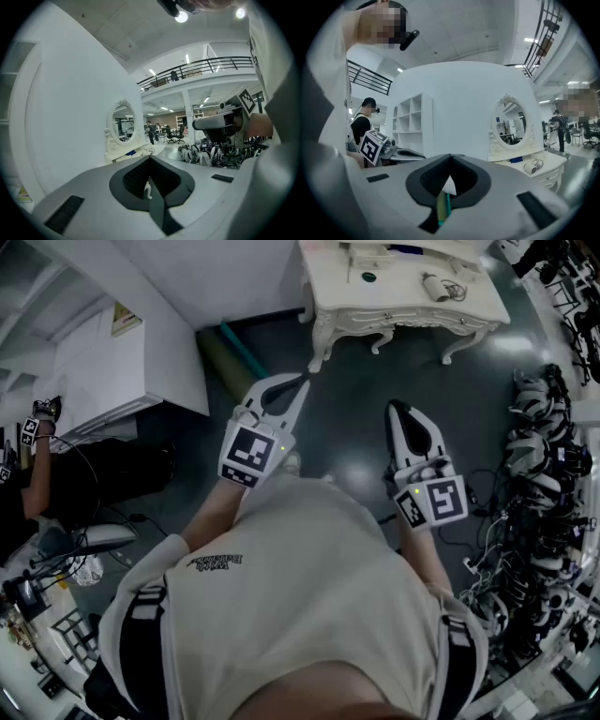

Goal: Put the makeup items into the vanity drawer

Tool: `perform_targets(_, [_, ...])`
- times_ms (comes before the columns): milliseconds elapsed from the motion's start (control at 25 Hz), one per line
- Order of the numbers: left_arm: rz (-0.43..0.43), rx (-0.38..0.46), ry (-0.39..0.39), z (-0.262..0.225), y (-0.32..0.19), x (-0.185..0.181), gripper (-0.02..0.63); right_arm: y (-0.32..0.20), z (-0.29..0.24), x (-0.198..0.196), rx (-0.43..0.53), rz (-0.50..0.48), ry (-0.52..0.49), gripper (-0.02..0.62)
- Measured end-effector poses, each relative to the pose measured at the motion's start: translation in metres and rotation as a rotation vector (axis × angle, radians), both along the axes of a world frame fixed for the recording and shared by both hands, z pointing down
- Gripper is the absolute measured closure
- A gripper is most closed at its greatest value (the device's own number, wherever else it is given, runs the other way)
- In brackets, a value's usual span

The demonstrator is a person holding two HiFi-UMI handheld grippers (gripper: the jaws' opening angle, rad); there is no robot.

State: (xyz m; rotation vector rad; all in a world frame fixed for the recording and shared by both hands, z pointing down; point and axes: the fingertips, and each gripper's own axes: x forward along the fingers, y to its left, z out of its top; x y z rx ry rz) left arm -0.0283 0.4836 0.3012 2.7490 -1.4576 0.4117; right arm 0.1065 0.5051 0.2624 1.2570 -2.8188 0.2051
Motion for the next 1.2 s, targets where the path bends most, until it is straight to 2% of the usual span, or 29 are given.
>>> perform_targets(600, [0.001,-0.011,-0.01,0.004,-0.009,0.026,0.592,-0.008,0.007,0.025,-0.022,-0.006,-0.016,0.595])
perform_targets(1200, [-0.002,-0.016,-0.022,0.015,-0.013,0.075,0.592,-0.014,0.024,0.071,-0.034,-0.014,-0.061,0.594])
